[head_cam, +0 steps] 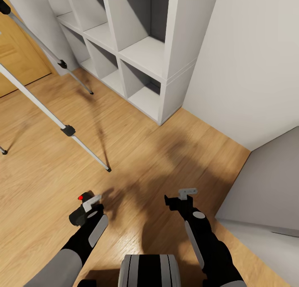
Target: Attach the digital camera to the camera tripod in the bedroom.
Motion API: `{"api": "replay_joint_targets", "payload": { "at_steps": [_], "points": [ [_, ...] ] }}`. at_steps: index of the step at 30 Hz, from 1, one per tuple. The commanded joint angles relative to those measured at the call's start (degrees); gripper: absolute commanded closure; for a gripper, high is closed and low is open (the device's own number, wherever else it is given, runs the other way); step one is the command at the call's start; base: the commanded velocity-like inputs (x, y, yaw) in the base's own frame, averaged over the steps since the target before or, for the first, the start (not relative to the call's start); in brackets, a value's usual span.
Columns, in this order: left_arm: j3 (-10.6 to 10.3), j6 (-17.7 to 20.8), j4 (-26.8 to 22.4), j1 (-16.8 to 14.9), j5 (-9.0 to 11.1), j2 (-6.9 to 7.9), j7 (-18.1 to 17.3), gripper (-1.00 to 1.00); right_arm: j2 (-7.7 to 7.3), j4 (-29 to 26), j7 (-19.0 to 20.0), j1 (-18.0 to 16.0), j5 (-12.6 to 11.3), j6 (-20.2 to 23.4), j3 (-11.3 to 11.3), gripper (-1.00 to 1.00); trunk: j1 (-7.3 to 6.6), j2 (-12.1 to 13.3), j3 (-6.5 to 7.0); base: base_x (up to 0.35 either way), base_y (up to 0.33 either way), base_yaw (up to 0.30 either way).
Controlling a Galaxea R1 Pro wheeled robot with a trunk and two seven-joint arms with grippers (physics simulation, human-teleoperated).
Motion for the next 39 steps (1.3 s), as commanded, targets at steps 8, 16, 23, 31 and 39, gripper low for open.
{"api": "replay_joint_targets", "payload": {
  "at_steps": [8, 16, 23, 31, 39],
  "points": [
    [-0.2, 0.5, 0.3, 0.0, 0.0, 0.01, 0.8, -1.0, 0.01, -0.1, -0.1, 0.0, 0.2, 0.3, 0.0, -1.0, 0.17, -0.1, -1.59, 0.0, 0.0, 0.0],
    [-0.2, 0.6, 0.3, 0.0, 0.0, 0.11, 1.3, -1.0, 0.01, -0.1, -0.1, 0.0, 0.2, 0.3, 0.0, -1.0, 0.17, -0.1, -1.59, 0.0, 0.0, 0.0],
    [-0.2, 0.5, 0.3, 0.0, -0.2, 0.13, 1.3, -1.0, 0.01, -0.1, -0.1, 0.0, 0.2, 0.3, 0.0, -1.0, 0.35, -0.2, -3.14, 0.0, 0.0, 0.0],
    [-0.1, 0.6, 0.3, 0.0, -0.2, 0.22, 1.2, -1.0, 0.07, -0.1, -0.1, 0.0, 0.2, 0.3, 0.1, -1.0, 0.43, -0.2, -3.8, 0.0, 0.0, 0.0],
    [-0.1, 0.7, 0.3, 0.0, 0.0, 1.09, 0.6, -1.0, 0.1, -0.1, -0.1, 0.0, 0.2, 0.3, 0.1, -1.0, 0.43, -0.2, -3.8, 0.0, 0.0, 0.0]
  ]
}}
